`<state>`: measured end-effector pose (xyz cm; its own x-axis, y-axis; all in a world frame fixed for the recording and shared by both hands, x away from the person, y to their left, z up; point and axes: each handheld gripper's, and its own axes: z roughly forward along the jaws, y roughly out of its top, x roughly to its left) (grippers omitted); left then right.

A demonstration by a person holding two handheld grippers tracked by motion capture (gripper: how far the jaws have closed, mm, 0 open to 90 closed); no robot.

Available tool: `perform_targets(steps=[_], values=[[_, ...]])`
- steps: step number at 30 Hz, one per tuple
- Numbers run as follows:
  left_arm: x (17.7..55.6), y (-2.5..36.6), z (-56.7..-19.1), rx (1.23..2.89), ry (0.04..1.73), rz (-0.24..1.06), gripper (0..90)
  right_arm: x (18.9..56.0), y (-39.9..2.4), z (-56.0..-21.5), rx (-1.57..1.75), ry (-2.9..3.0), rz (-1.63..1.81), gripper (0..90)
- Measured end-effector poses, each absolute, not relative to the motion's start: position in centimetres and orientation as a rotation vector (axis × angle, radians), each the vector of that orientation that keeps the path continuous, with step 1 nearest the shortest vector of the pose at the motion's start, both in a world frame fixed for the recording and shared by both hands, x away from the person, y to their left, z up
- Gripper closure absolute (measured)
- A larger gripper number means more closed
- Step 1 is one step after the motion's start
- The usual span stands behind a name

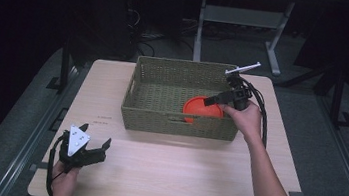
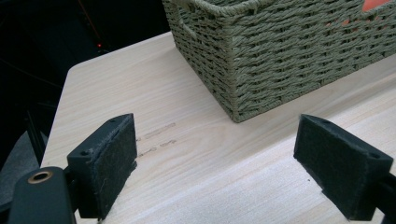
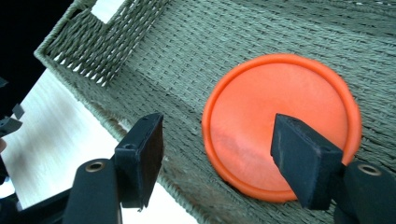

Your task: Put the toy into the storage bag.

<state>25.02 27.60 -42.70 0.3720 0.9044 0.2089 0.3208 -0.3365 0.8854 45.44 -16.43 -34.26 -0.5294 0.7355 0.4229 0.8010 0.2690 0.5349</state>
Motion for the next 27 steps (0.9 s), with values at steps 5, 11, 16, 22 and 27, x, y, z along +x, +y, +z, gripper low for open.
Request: perform_targets(steps=[5,11,16,22,27], values=[[25.0,27.6,-42.7,1.843,1.073,0.939,12.8,45.0,-16.6,-34.1,-1.462,-2.423,-1.131,32.6],[25.0,27.6,-42.7,1.846,1.071,0.939,12.8,44.3,-17.0,-33.9,-1.44,-2.405,-1.153,31.3],[25.0,27.6,-42.7,1.845,1.071,0.939,12.8,43.8,-17.6,-33.6,-1.428,-2.389,-1.175,31.2],[25.0,27.6,-42.7,1.845,1.073,0.94,12.8,43.4,-18.0,-33.7,-1.419,-2.388,-1.191,31.0],[25.1,27.6,-42.7,1.845,1.072,0.939,12.8,43.0,-18.3,-33.9,-1.412,-2.376,-1.206,30.6]])
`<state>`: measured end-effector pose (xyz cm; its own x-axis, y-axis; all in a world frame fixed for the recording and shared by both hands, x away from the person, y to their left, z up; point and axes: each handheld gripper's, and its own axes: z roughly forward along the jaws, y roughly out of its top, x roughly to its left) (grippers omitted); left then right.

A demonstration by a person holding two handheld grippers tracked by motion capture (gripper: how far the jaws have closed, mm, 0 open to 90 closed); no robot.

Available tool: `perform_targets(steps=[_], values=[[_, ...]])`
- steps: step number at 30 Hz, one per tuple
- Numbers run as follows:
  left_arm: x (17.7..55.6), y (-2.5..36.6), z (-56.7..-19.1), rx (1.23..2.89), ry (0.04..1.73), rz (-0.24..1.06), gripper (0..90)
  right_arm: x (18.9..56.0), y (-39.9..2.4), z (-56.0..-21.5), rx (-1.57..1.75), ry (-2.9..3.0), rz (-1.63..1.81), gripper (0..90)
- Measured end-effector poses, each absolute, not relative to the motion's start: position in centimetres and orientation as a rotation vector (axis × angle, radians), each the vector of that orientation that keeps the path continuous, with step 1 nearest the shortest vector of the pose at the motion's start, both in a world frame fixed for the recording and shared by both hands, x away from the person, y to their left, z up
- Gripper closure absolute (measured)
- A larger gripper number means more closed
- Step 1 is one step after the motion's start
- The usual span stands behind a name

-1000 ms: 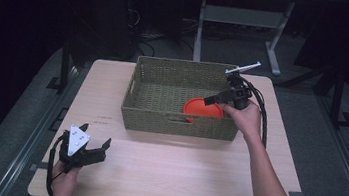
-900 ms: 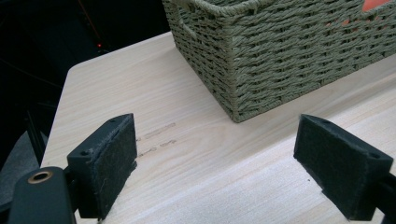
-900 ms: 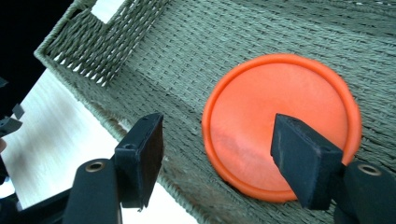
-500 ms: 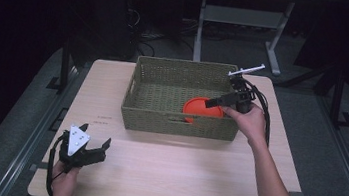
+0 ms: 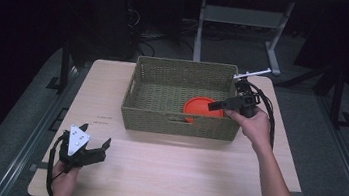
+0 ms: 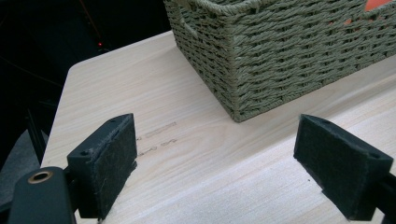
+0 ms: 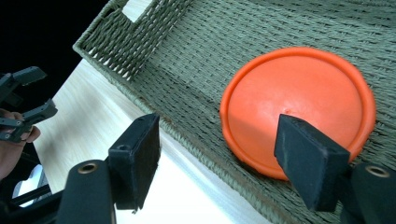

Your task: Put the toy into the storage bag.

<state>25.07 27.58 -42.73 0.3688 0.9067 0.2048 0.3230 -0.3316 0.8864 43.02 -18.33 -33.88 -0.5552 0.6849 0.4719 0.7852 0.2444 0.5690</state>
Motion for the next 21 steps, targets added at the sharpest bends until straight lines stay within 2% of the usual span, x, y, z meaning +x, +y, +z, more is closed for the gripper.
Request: perform_targets(steps=[21], values=[[25.0,27.6,-42.7,1.845,1.074,0.938,12.8,40.1,-19.0,-34.2,-1.339,-2.339,-1.281,28.7]])
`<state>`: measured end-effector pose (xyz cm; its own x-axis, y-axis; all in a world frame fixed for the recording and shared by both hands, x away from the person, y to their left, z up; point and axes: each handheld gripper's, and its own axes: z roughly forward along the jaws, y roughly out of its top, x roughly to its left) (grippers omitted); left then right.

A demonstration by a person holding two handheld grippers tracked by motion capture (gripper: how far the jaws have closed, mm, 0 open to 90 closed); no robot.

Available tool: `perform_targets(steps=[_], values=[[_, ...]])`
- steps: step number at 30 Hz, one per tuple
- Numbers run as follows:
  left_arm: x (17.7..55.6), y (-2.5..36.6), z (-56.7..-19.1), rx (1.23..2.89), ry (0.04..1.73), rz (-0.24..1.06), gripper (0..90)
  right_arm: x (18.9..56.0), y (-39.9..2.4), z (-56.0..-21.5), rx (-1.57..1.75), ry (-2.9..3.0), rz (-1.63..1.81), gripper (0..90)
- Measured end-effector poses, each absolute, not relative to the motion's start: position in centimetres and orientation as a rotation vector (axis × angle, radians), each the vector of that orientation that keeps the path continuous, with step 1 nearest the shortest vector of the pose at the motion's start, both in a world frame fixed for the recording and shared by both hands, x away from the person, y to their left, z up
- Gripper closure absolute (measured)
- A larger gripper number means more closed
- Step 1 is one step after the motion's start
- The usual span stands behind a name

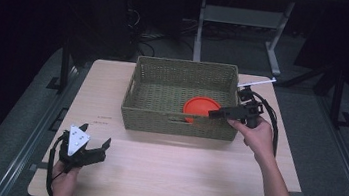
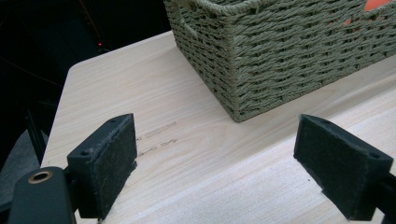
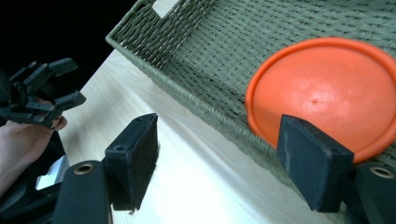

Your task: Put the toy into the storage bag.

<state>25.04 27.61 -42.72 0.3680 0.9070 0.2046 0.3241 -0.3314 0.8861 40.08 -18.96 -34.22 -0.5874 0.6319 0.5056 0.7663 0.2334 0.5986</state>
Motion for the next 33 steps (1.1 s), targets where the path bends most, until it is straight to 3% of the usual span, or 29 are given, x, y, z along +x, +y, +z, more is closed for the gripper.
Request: perform_targets(steps=[33], values=[[25.0,27.7,-42.8,1.846,1.081,0.939,12.8,35.0,-21.9,-35.1,-1.236,-2.378,-1.344,27.3]])
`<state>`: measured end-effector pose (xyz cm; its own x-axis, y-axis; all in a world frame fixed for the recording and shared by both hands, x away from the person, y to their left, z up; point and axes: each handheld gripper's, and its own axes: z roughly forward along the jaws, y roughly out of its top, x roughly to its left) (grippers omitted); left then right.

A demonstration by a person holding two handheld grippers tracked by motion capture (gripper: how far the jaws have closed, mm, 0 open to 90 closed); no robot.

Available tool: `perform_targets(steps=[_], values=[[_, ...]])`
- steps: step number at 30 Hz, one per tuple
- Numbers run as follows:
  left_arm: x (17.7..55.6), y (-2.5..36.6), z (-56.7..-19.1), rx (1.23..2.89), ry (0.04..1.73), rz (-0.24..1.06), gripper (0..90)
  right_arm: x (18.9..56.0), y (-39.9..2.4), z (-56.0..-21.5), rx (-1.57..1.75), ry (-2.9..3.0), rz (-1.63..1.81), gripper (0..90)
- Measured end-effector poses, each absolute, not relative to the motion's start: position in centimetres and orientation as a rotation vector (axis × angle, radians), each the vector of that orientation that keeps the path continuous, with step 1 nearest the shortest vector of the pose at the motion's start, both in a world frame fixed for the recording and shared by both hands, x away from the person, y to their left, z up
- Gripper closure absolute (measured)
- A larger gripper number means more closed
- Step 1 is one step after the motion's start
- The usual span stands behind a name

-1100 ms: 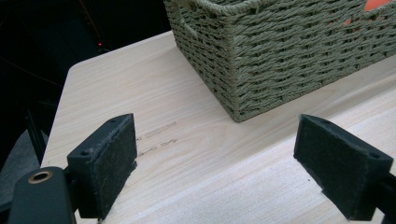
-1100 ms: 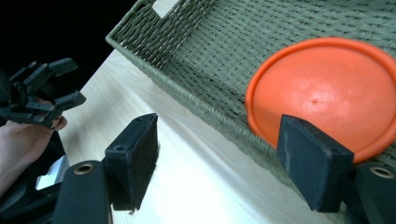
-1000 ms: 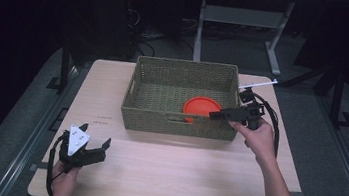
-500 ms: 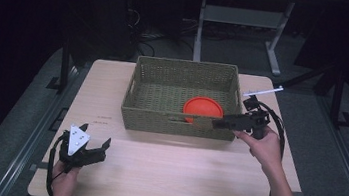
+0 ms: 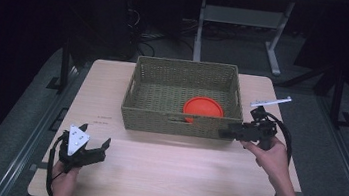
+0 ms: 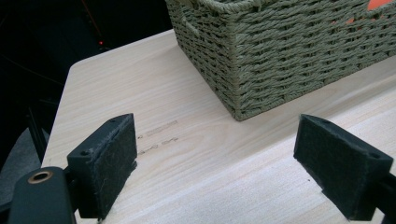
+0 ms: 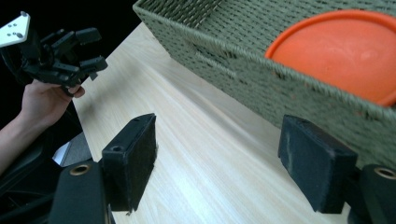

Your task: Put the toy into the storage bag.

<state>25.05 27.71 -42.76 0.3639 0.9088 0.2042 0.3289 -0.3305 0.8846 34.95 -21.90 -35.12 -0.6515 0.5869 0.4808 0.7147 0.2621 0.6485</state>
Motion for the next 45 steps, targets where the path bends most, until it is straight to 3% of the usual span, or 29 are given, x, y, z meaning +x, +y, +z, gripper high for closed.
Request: perform_targets(steps=[45], values=[[25.1,27.7,-42.9,1.835,1.094,0.934,12.8,31.8,-27.1,-40.8,-1.369,-2.295,-1.281,25.1]])
